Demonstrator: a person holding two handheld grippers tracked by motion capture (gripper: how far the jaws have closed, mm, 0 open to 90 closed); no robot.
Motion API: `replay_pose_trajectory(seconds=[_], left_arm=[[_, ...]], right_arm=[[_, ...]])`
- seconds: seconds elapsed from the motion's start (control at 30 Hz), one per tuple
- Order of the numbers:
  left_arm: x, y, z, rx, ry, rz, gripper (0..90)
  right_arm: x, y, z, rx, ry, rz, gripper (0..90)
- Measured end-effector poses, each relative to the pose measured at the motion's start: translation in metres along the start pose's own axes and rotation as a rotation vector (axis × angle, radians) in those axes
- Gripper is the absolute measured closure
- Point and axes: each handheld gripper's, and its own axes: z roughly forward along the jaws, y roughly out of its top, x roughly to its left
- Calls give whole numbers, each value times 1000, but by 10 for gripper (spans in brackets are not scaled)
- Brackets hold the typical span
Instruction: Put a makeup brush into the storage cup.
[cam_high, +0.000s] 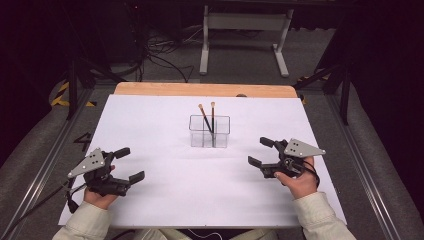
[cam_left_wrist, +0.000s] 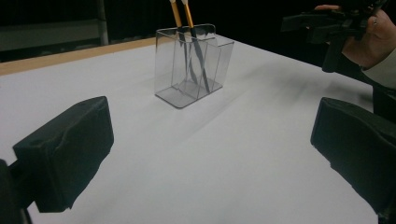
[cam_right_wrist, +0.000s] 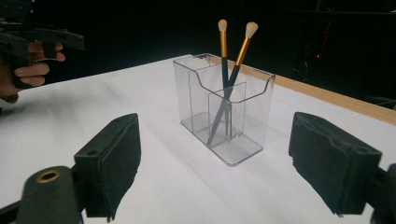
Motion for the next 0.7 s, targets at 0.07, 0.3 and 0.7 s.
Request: replay_pose_trajectory(seconds=[0.07,0.3,0.7], left_arm=[[1,-2,2,1,3,-11,0],[2,-5,4,8,8,-10,0],[6,-11,9,21,17,-27,0]], right_arm=[[-1,-2,0,-3,1,4,178],[-3,-17,1,-10,-23,9,178],[-4,-37,0,-5,-52,25,178]])
